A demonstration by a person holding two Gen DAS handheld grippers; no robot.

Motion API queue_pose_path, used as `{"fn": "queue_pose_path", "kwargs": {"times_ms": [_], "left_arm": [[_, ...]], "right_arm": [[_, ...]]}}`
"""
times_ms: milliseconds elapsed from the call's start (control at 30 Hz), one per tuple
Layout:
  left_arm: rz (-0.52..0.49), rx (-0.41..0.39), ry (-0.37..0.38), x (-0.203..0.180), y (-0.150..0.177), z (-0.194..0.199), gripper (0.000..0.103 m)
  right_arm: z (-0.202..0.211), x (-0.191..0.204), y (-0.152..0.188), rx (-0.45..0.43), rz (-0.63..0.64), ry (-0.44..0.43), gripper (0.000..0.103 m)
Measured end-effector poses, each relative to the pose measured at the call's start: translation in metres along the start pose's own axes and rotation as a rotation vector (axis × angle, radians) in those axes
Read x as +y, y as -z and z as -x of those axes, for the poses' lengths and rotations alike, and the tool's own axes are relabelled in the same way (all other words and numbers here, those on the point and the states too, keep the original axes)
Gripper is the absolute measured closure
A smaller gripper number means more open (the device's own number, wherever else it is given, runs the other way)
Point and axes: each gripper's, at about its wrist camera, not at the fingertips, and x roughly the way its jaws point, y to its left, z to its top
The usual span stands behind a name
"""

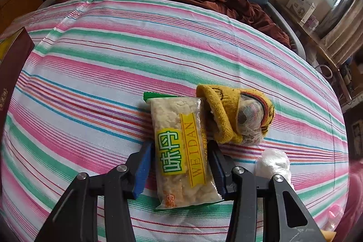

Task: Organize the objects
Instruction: 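Carry the cracker pack into the gold tray and open the right tool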

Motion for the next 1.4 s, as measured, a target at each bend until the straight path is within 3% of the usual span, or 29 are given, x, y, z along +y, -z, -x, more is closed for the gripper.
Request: {"fn": "queue_pose_path", "kwargs": {"times_ms": [333, 500, 667, 900, 1067, 1267, 1400], "left_arm": [[-0.005, -0.050, -0.007, -0.004, 0.021, 0.035, 0.040], [0.002, -0.056, -0.005, 0.001, 0.025, 0.040, 0.040], [0.019, -0.053, 0.003, 0.012, 0.030, 0.042, 0.040], [0.133, -0.044, 0.009, 0.049, 0.034, 0.045, 0.043], [0.210, -0.017, 0.012, 0.073, 0.045, 0.040, 0.043], [0.244, -0.001, 0.041, 0.085, 0.053, 0.035, 0.043], [0.243, 0.023, 0.058, 0.082, 0.056, 0.031, 0.043]], "right_arm": [[0.004, 0.004, 0.000, 0.008, -0.002, 0.004, 0.062], [0.010, 0.001, 0.000, 0.036, -0.064, -0.040, 0.062], [0.042, 0.017, -0.007, -0.011, -0.104, -0.115, 0.062], [0.108, 0.115, -0.039, -0.127, -0.007, -0.325, 0.062], [0.128, 0.203, -0.062, -0.143, 0.063, -0.470, 0.062], [0.098, 0.281, -0.085, -0.083, 0.091, -0.471, 0.062], [0.073, 0.305, -0.097, -0.051, 0.087, -0.443, 0.062]]}}
